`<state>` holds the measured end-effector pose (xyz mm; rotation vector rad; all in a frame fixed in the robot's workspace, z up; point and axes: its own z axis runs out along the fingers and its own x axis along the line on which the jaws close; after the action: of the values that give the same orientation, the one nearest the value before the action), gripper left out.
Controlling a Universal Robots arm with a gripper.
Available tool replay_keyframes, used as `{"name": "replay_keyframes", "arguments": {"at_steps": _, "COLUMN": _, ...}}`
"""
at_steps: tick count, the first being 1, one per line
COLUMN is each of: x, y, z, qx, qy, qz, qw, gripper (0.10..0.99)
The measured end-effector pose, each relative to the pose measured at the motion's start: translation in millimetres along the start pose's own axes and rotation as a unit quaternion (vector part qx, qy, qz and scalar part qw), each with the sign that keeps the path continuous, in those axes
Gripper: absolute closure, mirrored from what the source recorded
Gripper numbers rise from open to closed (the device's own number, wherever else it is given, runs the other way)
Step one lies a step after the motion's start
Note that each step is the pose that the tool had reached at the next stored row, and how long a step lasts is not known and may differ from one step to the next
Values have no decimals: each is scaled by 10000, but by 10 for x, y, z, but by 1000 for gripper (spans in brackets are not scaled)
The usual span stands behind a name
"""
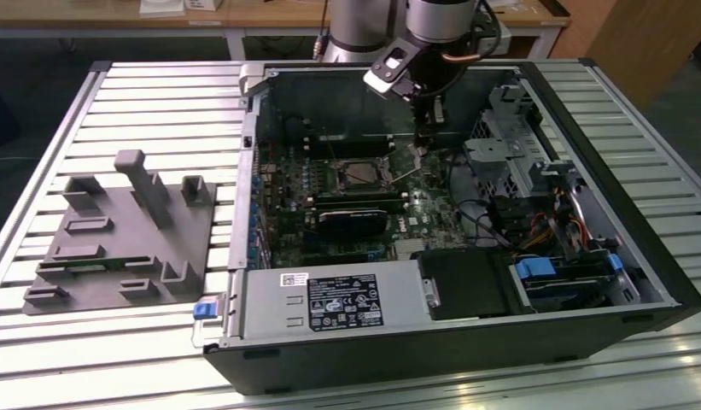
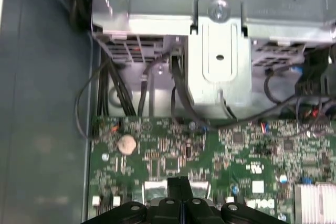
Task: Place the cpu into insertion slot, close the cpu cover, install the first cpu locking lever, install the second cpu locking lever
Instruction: 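Close the cpu cover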
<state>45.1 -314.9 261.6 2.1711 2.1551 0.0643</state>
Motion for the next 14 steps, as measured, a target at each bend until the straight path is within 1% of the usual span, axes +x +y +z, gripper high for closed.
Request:
{"name": "replay_keyframes", "arguments": {"at_steps": 4, "x": 1, "y": 113, "z": 10, "qx": 0, "qy": 0, "qz": 0, "qw": 10000, "gripper": 980}}
{"name": "replay_keyframes", "arguments": {"at_steps": 6, "x": 2, "y": 147, "z": 14, "qx": -1, "qy": 1, "qz": 0, "qw": 10000, "gripper": 980}}
{"name": "replay_keyframes", "arguments": {"at_steps": 14, "x": 1, "y": 155, "z": 19, "qx": 0, "qy": 1, "qz": 5, "qw": 10000, "gripper": 980}}
